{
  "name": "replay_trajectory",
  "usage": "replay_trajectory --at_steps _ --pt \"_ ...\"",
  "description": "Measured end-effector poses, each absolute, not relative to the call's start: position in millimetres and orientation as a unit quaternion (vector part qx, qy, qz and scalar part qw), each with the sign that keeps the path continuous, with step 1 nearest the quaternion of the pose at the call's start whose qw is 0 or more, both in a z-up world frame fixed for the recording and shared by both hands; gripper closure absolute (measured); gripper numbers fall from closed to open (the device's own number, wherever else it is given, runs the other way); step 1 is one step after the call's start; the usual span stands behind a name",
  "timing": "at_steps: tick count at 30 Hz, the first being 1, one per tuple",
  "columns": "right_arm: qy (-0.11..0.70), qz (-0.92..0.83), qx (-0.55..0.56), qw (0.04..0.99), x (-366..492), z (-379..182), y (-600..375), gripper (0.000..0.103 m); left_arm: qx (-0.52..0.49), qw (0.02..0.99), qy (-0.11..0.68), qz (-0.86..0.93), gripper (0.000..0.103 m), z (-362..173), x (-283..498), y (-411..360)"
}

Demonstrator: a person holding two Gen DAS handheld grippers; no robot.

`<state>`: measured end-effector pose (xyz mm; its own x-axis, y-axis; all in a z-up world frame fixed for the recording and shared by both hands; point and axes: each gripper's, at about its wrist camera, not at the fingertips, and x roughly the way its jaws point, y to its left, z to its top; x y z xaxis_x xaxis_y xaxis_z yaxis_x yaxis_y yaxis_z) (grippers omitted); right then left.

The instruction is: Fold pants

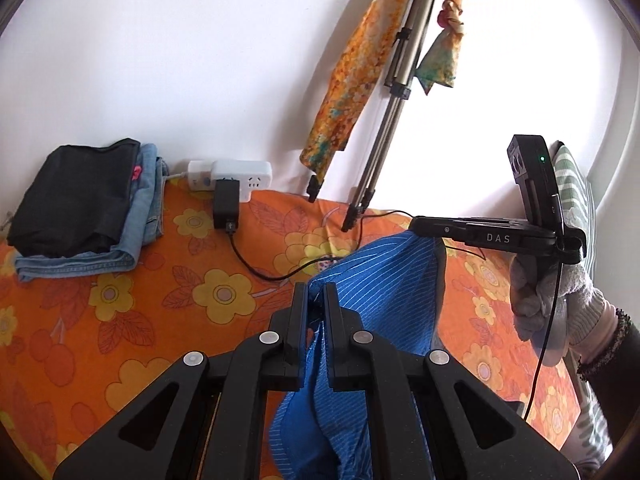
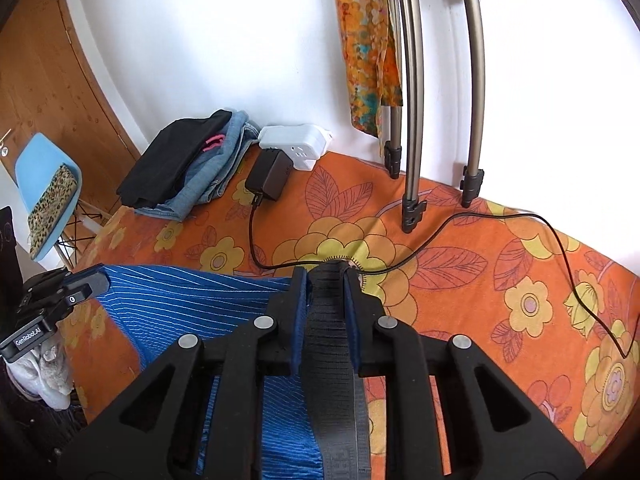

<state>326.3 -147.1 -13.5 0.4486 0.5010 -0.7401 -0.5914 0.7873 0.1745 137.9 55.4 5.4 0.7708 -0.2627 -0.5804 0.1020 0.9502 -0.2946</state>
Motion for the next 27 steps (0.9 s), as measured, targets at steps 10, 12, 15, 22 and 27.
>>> replay_trajectory --at_steps 10,12,15,22,27 --pt "0.397 0.288 -0.039 0.87 268 14 -181 0.09 -0.107 0.934 0.295 -0.17 0.097 37 84 18" --pt "0.394 0.28 -0.035 0.875 254 17 -190 0.09 -0.102 0.931 0.294 -0.189 0.097 41 72 9" --pt "0.391 0.265 -0.032 0.881 231 19 -206 0.09 -0.095 0.925 0.293 -0.222 0.097 45 52 -7" --pt "0.385 0.225 -0.029 0.895 175 13 -251 0.09 -0.05 0.902 0.307 -0.3 0.099 36 3 -59" --pt "0.393 0.197 -0.014 0.898 148 -11 -281 0.09 -0.028 0.874 0.351 -0.334 0.099 6 -15 -91"
